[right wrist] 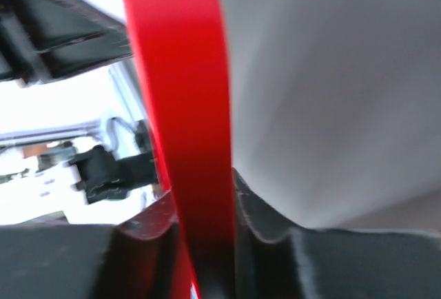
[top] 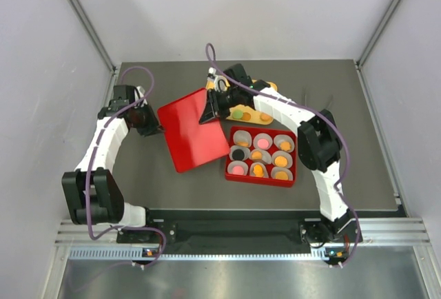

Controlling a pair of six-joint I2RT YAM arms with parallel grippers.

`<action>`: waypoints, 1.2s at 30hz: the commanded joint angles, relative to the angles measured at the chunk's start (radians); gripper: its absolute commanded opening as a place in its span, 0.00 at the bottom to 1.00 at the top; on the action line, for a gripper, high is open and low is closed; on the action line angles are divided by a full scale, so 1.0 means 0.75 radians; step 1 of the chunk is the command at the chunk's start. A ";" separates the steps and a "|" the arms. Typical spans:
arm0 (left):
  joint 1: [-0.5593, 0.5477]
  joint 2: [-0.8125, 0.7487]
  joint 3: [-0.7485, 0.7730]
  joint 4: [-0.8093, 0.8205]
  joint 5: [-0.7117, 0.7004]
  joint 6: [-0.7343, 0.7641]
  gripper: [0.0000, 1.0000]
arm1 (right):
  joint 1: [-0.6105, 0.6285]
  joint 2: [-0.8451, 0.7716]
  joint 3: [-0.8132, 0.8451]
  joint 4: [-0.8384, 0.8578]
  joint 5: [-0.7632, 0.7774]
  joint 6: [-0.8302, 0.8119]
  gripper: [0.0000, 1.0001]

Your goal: Pack the cookies

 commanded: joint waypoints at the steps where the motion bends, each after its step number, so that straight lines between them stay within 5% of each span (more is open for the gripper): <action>1: -0.040 -0.070 0.009 0.109 0.089 -0.033 0.00 | -0.005 -0.090 0.004 0.059 -0.003 0.068 0.17; 5: -0.083 -0.082 0.050 0.119 -0.005 0.004 0.17 | -0.037 -0.178 -0.031 0.040 0.001 0.118 0.04; 10: -0.191 -0.121 0.140 0.109 -0.167 0.033 0.65 | -0.084 -0.260 -0.054 0.002 -0.003 0.185 0.00; 12: -0.226 -0.159 0.183 0.105 -0.269 0.053 0.72 | -0.111 -0.283 -0.056 -0.027 -0.005 0.210 0.00; 19: -0.724 -0.290 0.328 0.111 -0.666 0.217 0.77 | -0.230 -0.272 0.089 -0.166 -0.046 0.314 0.00; 28: -1.503 -0.374 0.126 0.334 -1.345 0.673 0.85 | -0.356 -0.338 0.079 -0.201 -0.083 0.398 0.00; 36: -1.719 -0.560 -0.377 1.086 -1.307 1.292 0.85 | -0.404 -0.397 0.065 -0.207 -0.091 0.420 0.00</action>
